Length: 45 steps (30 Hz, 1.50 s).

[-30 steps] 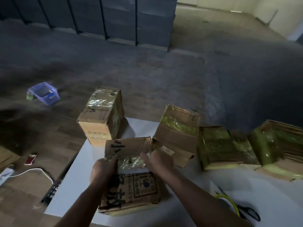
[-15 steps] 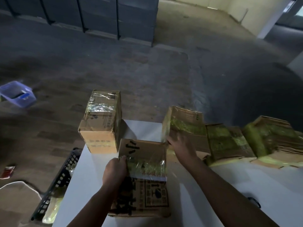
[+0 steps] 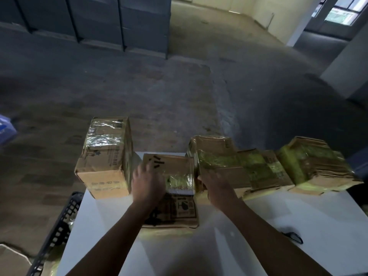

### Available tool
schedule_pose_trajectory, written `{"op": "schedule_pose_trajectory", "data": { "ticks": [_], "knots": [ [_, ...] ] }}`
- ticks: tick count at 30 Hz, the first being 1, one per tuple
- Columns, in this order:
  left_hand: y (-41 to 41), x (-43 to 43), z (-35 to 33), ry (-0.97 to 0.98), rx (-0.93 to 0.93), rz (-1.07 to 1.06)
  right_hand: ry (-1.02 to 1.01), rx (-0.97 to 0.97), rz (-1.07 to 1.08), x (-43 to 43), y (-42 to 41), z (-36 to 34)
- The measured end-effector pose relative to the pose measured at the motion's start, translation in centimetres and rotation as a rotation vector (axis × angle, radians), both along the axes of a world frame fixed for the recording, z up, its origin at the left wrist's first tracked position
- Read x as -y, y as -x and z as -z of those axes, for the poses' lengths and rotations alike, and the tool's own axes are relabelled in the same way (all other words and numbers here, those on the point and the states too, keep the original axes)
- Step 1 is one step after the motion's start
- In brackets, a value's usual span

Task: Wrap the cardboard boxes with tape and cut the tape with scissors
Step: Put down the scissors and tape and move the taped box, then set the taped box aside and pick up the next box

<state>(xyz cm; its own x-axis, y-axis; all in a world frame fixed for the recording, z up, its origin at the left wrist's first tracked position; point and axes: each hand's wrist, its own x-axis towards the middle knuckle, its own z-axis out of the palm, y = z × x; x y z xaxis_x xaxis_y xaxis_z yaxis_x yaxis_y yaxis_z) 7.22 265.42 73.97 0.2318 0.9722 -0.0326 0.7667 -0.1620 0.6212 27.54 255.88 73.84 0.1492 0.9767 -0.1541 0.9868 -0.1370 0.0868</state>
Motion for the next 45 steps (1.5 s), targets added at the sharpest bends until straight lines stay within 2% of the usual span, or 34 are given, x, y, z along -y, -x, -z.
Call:
{"op": "schedule_pose_trajectory", "data": {
  "ticks": [2, 4, 7, 14, 20, 26, 28, 31, 34, 36, 37, 39, 42, 43, 45],
  "knots": [
    [-0.6, 2.1, 0.1, -0.184, -0.128, 0.348, -0.009, 0.023, 0.005, 0.0, 0.1, 0.5],
    [-1.1, 4.2, 1.1, -0.135, -0.244, 0.631, -0.002, 0.018, 0.013, -0.1, 0.1, 0.8],
    [-0.7, 5.5, 3.3, -0.065, -0.469, 0.814, 0.002, -0.001, 0.012, -0.2, -0.1, 1.0],
    [-2.1, 1.1, 3.3, -0.146, -0.566, 0.768, -0.047, -0.056, 0.007, 0.1, -0.3, 0.6],
    [-4.5, -2.3, 2.7, -0.164, -0.579, 0.792, 0.098, -0.15, 0.075, 0.1, -0.6, 0.0],
    [-3.5, -1.5, 2.1, -0.127, -0.559, 0.811, 0.225, -0.262, 0.131, -0.5, -0.5, -1.7],
    [-2.3, -1.5, 0.7, -0.135, -0.426, 0.749, 0.157, -0.369, 0.18, -1.4, 0.2, -2.7],
    [0.9, -3.4, -2.1, -0.292, -0.16, 0.448, 0.015, -0.429, 0.22, -3.8, 3.1, -3.8],
    [5.7, -6.1, -4.2, -0.331, -0.12, 0.114, -0.047, -0.554, 0.071, -6.3, 7.6, -4.3],
    [9.5, -7.7, -4.5, -0.219, -0.137, -0.112, -0.067, -0.668, -0.039, -7.9, 10.7, -4.5],
    [11.3, -8.4, -4.4, -0.098, -0.104, -0.214, -0.07, -0.719, -0.06, -8.6, 12.0, -4.5],
    [14.1, -9.2, -3.8, 0.19, 0.165, -0.384, -0.063, -0.813, -0.043, -10.0, 14.4, -4.5],
    [16.6, -8.8, -3.2, 0.511, 0.472, -0.366, 0.054, -0.959, 0.044, -11.9, 17.2, -4.2],
    [17.1, -8.5, -2.7, 0.537, 0.546, -0.376, 0.08, -1.004, 0.082, -12.4, 18.0, -4.1],
    [17.7, -8.4, -1.5, 0.482, 0.527, -0.344, 0.075, -1.023, 0.144, -13.0, 19.2, -3.9]
  ]
}}
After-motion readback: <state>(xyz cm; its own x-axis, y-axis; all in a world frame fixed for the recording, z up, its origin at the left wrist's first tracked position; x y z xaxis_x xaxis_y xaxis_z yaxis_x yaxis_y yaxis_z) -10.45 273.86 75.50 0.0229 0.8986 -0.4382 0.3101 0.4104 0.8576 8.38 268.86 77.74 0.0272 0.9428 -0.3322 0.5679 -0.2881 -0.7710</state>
